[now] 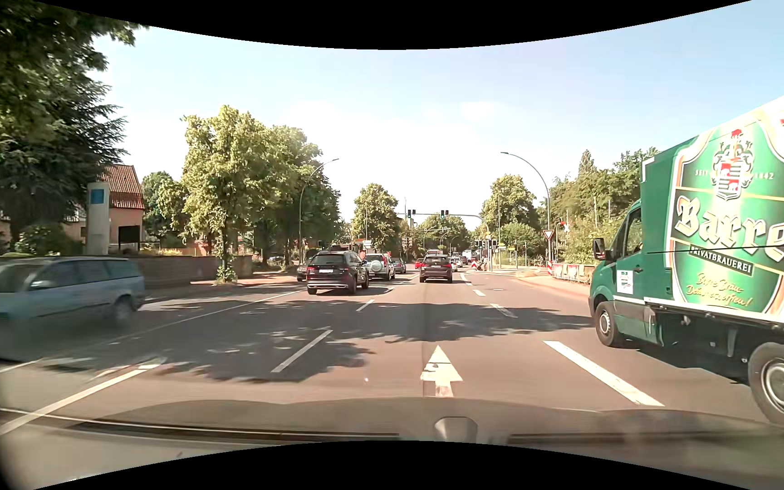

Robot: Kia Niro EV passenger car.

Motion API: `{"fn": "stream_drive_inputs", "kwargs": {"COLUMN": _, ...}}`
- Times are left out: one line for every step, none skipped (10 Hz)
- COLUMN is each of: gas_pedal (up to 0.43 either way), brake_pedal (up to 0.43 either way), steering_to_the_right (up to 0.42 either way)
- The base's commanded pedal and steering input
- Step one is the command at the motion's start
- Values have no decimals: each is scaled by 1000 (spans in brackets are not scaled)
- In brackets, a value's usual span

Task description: Follow the waypoints while adhering to traffic rules and regulations

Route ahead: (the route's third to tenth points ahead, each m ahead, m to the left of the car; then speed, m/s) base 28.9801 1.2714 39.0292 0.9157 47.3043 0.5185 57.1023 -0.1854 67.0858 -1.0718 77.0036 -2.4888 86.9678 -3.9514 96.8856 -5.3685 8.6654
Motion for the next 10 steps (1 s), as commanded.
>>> {"fn": "stream_drive_inputs", "kwargs": {"gas_pedal": 0, "brake_pedal": 6, "steering_to_the_right": 13}}
{"fn": "stream_drive_inputs", "kwargs": {"gas_pedal": 0, "brake_pedal": 6, "steering_to_the_right": 13}}
{"fn": "stream_drive_inputs", "kwargs": {"gas_pedal": 0, "brake_pedal": 0, "steering_to_the_right": 14}}
{"fn": "stream_drive_inputs", "kwargs": {"gas_pedal": 0, "brake_pedal": 6, "steering_to_the_right": 14}}
{"fn": "stream_drive_inputs", "kwargs": {"gas_pedal": 0, "brake_pedal": 12, "steering_to_the_right": 14}}
{"fn": "stream_drive_inputs", "kwargs": {"gas_pedal": 0, "brake_pedal": 6, "steering_to_the_right": 13}}
{"fn": "stream_drive_inputs", "kwargs": {"gas_pedal": 0, "brake_pedal": 6, "steering_to_the_right": 14}}
{"fn": "stream_drive_inputs", "kwargs": {"gas_pedal": 0, "brake_pedal": 6, "steering_to_the_right": 14}}
{"fn": "stream_drive_inputs", "kwargs": {"gas_pedal": 0, "brake_pedal": 6, "steering_to_the_right": 14}}
{"fn": "stream_drive_inputs", "kwargs": {"gas_pedal": 0, "brake_pedal": 6, "steering_to_the_right": 14}}
